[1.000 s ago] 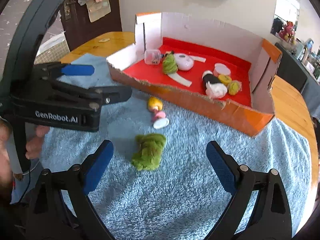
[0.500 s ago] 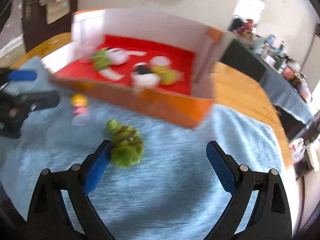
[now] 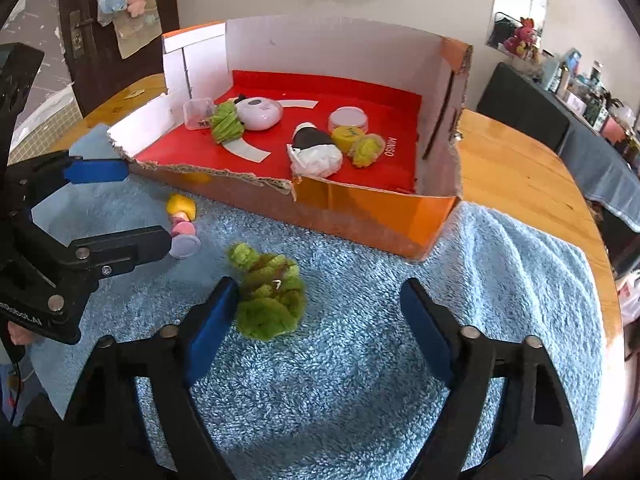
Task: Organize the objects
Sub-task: 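Move the right tool to the second green fuzzy toy while the left tool approaches the yellow-and-pink toy, then grasp the green fuzzy toy with the right tool while the left tool grasps the yellow-and-pink toy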
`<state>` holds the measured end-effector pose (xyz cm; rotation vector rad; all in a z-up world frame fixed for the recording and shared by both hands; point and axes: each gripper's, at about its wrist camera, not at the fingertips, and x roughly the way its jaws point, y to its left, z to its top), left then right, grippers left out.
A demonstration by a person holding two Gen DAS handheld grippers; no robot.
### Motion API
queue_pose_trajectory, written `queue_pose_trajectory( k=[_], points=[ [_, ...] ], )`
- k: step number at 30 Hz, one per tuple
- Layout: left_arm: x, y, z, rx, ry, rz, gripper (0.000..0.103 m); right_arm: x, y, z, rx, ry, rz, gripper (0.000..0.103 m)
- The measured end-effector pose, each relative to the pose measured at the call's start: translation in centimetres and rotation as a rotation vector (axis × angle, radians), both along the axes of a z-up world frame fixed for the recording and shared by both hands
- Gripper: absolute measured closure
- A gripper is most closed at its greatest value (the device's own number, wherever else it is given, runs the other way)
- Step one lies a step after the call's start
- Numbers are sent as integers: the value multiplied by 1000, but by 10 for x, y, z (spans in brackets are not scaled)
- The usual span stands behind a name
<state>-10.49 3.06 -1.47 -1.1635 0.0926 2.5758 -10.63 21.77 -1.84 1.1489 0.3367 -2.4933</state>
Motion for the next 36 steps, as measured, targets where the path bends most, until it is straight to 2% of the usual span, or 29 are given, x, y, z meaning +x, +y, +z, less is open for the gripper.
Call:
queue_pose_trajectory(
  k=[3,10,11,13,22,31,36],
  points=[
    [0,1,-2,1,1,-28,2,-1,0,-1,-9,-13,14,42],
    [-1,13,-8,-57,-8,-119,3,-3,-2,-3,-23,-27,33,47],
    [-2,14,-10,-64,-14,-124,6,-4,-2,-3,-27,-29,33,48],
    [-7,17,-13,-78,-33,-136,22,-4,-2,-3,-28,-28,33,51],
    [-8,23,-15,-76,-34,-175,51,-2,-5,-1,-37,-36,48,72],
    [-2,8,-12,21,-59,-143,51,4,-12,2,-44,-48,73,77],
    [6,1,-9,44,-73,-117,51,13,-19,8,-74,-48,103,77]
  ],
)
